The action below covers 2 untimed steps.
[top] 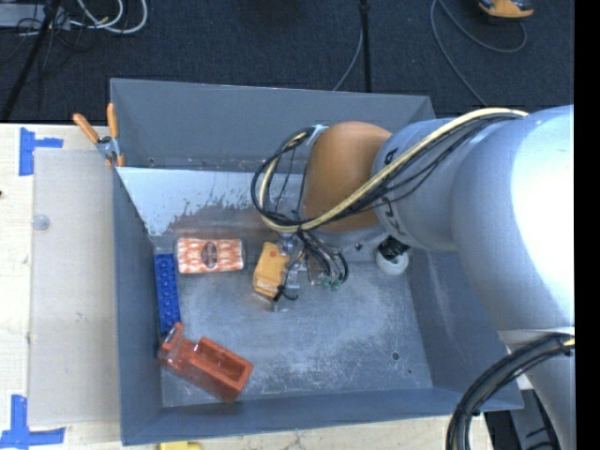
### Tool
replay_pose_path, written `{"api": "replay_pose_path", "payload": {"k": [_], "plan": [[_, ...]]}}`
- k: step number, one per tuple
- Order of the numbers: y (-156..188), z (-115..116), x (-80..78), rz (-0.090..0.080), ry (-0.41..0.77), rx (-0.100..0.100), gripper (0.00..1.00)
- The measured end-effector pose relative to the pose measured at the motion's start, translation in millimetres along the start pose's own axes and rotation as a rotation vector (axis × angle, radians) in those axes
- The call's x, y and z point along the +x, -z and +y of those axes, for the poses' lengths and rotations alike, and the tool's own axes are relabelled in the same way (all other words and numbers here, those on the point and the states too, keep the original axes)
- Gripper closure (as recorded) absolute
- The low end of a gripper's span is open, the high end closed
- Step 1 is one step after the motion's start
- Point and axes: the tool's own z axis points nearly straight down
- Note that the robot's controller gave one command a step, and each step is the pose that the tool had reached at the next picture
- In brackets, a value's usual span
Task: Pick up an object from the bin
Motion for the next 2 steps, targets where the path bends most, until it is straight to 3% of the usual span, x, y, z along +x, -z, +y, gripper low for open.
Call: {"api": "replay_pose_path", "payload": {"k": [1,2], "plan": [[0.0,0.0,0.0,0.0,0.001,0.0,1.0],[171.6,-2.9,-3.8,-0.006,0.009,-0.001,1.0]]}}
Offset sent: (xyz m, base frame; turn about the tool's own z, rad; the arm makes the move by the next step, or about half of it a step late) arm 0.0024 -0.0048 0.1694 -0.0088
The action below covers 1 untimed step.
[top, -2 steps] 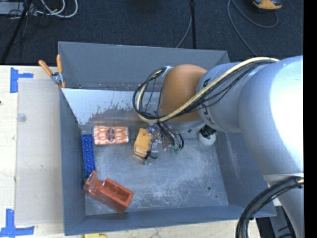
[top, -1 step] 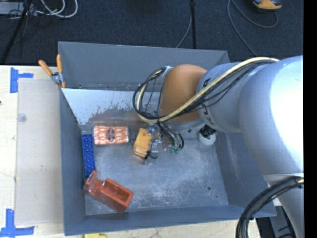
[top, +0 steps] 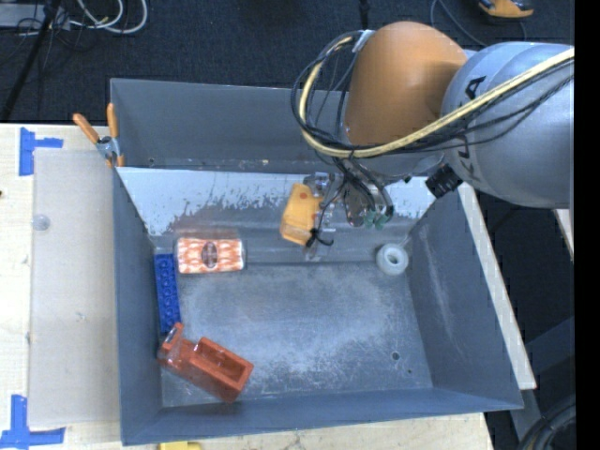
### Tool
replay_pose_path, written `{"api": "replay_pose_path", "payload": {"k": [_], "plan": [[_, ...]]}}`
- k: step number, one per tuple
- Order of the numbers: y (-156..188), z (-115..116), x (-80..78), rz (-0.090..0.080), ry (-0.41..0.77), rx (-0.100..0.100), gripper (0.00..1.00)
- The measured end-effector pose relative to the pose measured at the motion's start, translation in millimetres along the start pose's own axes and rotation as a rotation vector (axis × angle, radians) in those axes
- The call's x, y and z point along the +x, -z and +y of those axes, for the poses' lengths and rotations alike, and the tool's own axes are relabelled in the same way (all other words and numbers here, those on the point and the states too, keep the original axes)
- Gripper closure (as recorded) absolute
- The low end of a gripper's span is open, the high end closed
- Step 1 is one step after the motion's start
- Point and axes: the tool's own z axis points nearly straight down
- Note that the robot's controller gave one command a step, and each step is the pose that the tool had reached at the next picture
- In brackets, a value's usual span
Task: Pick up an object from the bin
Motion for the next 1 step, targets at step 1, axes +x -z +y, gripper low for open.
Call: {"api": "replay_pose_path", "payload": {"k": [1], "plan": [[-2.2,-0.1,0.9,0.004,0.0,0.0,1.0]]}}
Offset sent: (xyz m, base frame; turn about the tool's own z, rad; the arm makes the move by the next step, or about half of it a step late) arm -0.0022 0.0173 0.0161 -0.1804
